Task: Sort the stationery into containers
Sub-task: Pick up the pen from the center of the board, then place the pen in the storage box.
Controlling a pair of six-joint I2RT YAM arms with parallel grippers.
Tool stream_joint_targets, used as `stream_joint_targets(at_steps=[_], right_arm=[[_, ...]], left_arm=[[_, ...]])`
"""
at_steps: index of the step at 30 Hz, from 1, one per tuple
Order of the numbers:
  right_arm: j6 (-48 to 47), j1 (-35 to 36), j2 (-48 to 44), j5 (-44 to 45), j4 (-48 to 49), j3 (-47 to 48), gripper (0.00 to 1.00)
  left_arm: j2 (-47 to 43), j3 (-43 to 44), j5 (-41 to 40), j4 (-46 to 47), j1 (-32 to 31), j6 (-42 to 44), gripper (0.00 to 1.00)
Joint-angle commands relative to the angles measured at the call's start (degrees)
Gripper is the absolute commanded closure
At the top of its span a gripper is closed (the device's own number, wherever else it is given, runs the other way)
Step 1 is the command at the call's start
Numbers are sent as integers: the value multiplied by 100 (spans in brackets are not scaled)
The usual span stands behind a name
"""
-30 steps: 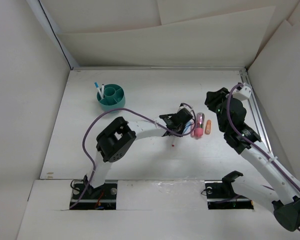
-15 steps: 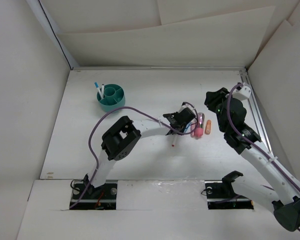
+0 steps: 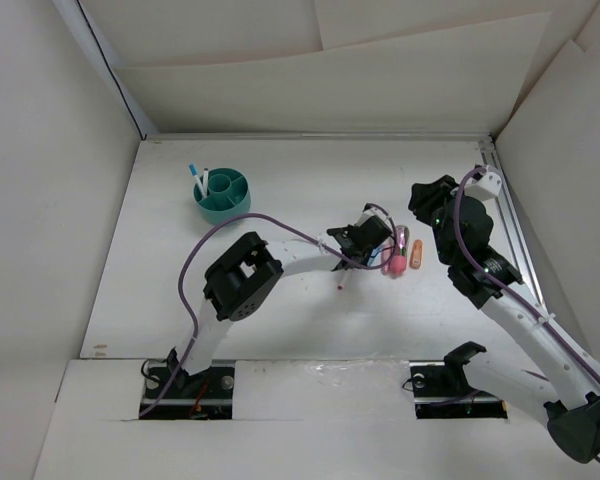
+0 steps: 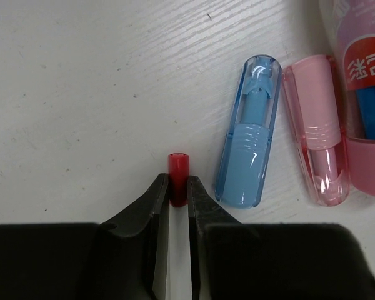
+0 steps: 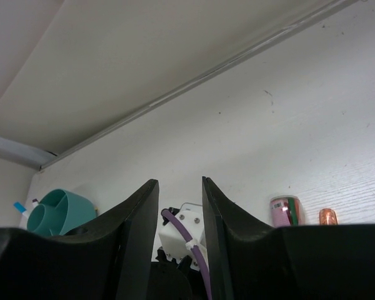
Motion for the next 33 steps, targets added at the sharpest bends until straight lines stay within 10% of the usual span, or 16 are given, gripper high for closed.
stream_joint_targets(at_steps=[1, 11, 21, 33], right_arm=[[26, -35, -103, -20, 54, 107, 60], [26, -35, -156, -72, 54, 107, 60], [26, -35, -156, -125, 54, 107, 60], [-27, -35, -156, -187, 106, 54, 60]], left_arm=[[-170, -193, -220, 14, 6, -29, 100], [-1690, -816, -983, 409, 269, -678, 100], [-3484, -1660, -1065, 1622, 2376, -1690, 100], [-2853, -318, -2047, 1570, 4329, -725, 100]])
